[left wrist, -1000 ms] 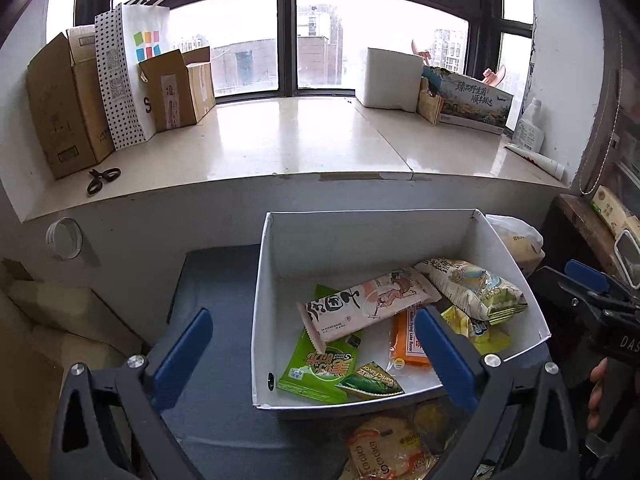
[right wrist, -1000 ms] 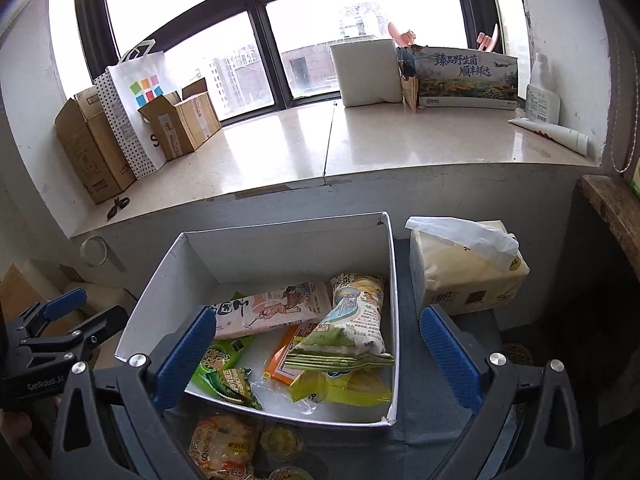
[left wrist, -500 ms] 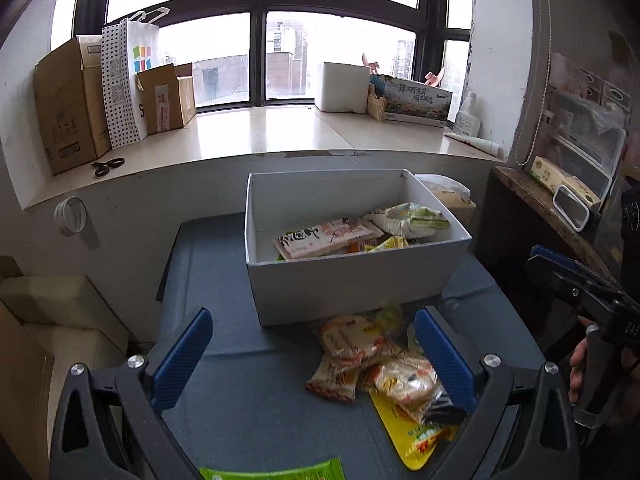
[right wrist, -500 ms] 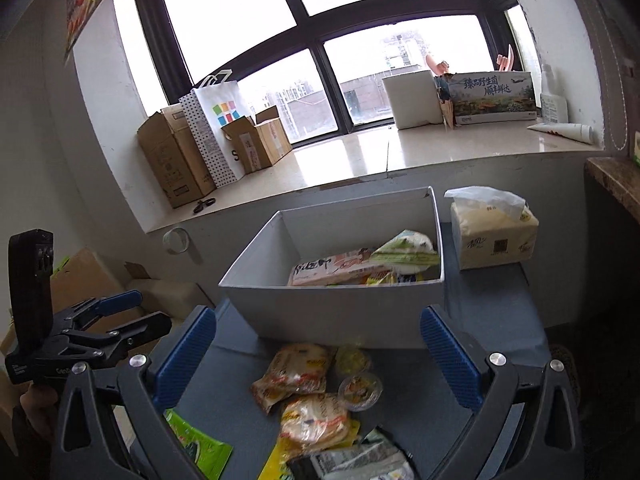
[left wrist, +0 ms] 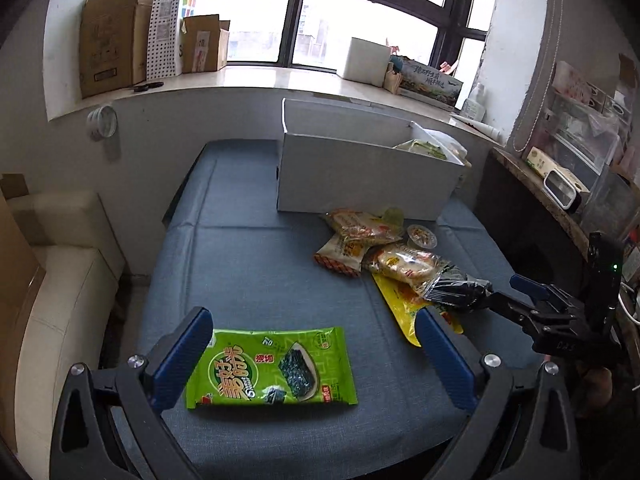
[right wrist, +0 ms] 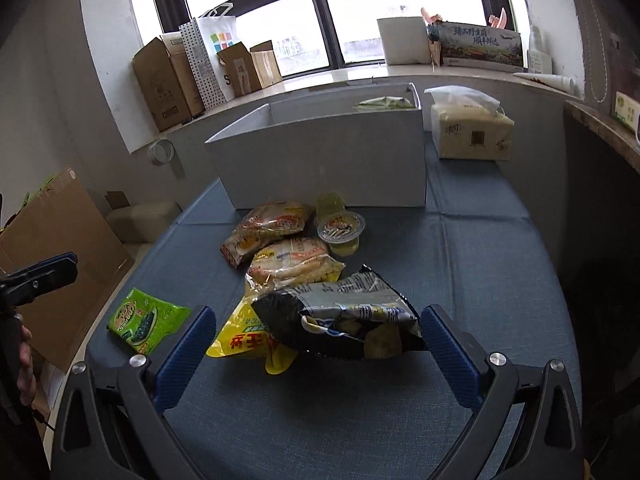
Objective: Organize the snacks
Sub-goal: 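Move the right tool to the dark chip bag and grasp it, then grasp the green seaweed pack with the left tool while the right tool holds the dark chip bag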
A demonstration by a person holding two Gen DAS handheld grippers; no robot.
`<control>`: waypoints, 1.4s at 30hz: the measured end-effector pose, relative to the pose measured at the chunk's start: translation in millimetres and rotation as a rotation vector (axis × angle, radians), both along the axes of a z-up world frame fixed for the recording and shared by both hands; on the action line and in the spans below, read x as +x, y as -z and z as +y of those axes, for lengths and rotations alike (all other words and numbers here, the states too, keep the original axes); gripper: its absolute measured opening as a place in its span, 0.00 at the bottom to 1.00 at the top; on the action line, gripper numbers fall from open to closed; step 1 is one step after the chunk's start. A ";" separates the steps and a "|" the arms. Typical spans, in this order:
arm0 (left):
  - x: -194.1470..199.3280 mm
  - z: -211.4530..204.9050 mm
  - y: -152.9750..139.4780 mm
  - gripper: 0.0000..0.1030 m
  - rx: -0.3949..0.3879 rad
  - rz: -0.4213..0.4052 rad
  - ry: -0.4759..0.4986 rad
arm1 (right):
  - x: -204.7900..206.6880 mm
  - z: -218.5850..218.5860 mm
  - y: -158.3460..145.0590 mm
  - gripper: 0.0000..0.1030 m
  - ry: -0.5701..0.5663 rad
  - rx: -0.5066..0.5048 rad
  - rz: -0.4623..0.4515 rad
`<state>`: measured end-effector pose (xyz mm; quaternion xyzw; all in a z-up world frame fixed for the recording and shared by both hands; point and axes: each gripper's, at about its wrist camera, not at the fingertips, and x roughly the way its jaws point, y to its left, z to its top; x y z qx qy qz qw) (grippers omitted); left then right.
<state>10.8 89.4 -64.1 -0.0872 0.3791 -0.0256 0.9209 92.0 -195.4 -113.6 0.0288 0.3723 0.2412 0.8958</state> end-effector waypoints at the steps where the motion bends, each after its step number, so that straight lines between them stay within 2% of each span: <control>1: -0.8 0.8 1.8 1.00 -0.009 0.002 0.002 | 1.8 0.9 4.7 1.00 0.002 -0.011 0.012; 3: -1.3 2.2 5.0 1.00 -0.031 0.010 0.005 | 5.9 3.0 11.2 1.00 0.000 -0.045 0.023; 9: 0.3 -1.3 8.6 1.00 -0.024 0.024 0.019 | 30.2 17.3 32.7 1.00 -0.066 -0.140 0.038; 14: 1.5 -3.8 10.2 1.00 -0.016 0.031 0.022 | 50.6 13.9 43.9 1.00 -0.080 -0.073 0.095; 17: 2.6 -5.5 12.2 1.00 -0.012 0.036 0.025 | 50.0 7.8 44.4 0.81 -0.045 -0.040 0.103; 23: 4.2 -6.8 15.0 1.00 -0.009 0.044 0.028 | 34.4 4.5 43.0 0.72 -0.043 -0.015 0.089; 30: 5.7 -3.4 26.6 1.00 -0.019 0.074 0.020 | 10.2 -13.6 26.1 0.70 -0.006 0.019 0.050; 35: 6.3 -5.8 45.6 1.00 0.016 0.131 0.048 | -8.4 -26.5 3.8 0.70 0.008 0.046 -0.006; 38: 8.8 -1.7 61.9 1.00 -0.004 0.184 0.028 | -16.7 -28.8 -3.8 0.70 0.003 0.061 -0.020; 40: 11.2 -4.6 65.8 1.00 0.042 0.186 0.025 | -19.1 -25.3 -5.9 0.70 -0.010 0.053 -0.024; 42: 11.3 -6.0 60.8 1.00 0.089 0.148 0.096 | -22.3 -22.1 -7.2 0.70 -0.030 0.045 -0.028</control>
